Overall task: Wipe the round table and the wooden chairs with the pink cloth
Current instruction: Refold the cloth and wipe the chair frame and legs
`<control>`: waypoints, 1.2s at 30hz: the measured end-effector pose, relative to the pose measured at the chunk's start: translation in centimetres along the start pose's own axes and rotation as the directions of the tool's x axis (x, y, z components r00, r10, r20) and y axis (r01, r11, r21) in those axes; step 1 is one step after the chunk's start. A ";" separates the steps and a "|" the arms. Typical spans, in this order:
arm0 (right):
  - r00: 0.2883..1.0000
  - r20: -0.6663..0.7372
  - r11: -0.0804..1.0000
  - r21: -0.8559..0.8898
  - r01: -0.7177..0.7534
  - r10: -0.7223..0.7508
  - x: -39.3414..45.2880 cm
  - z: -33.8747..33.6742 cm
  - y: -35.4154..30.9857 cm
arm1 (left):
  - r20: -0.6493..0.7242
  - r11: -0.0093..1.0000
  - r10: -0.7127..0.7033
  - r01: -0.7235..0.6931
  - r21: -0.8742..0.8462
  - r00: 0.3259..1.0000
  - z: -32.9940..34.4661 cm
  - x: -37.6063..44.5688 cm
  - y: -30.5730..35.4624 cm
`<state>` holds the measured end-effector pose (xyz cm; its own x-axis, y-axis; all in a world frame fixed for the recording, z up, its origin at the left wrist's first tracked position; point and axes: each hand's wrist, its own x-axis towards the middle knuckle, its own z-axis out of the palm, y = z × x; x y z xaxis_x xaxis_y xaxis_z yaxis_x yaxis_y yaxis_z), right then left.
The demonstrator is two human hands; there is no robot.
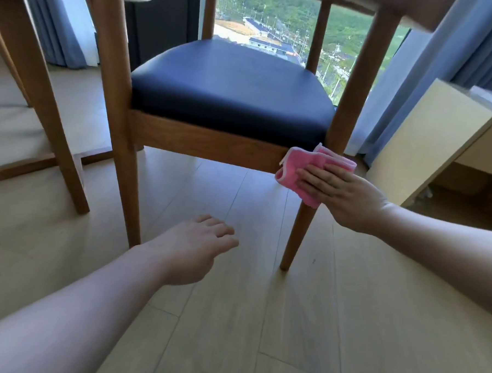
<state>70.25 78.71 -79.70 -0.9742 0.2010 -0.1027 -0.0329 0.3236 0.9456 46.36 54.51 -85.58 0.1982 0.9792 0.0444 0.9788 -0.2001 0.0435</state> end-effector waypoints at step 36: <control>0.859 -0.294 0.881 0.359 -0.308 0.420 1.8 -2.0 10.8 | -0.291 0.991 -0.077 0.041 -0.126 0.953 -5.3 5.3 0.9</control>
<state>67.69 80.70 -69.05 -0.9161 0.0371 0.3992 0.3511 0.5549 0.7542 48.00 59.36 -80.03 0.0987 0.9388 0.3299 0.9720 -0.1621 0.1704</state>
